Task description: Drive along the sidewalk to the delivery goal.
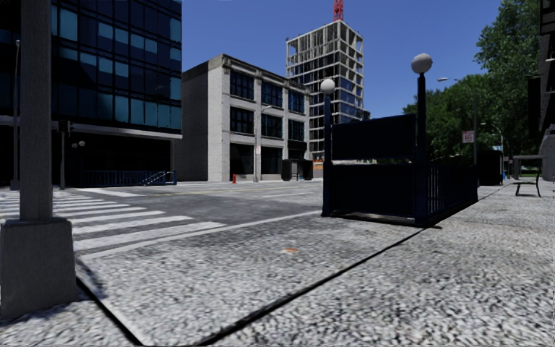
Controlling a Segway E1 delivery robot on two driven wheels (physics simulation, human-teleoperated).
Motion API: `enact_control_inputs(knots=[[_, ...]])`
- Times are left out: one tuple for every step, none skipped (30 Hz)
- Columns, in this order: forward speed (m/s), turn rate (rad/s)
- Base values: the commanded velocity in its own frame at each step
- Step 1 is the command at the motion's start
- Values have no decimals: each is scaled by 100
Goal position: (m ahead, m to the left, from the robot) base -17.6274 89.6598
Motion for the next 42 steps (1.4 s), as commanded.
enact_control_inputs(knots=[[187,43],[187,44],[187,44],[187,44],[187,44],[187,49],[187,52],[187,52],[187,54],[187,56],[187,59],[187,59],[187,60],[187,60],[187,60],[187,60],[187,60],[187,60],[187,60],[187,60],[187,60],[187,60],[187,60],[187,60],[187,60],[187,60],[187,60],[187,60],[187,60],[187,60],[187,60],[187,60],[187,60],[187,60],[187,60],[187,60],[187,60],[187,60],[187,60],[187,60],[187,60],[187,60]])
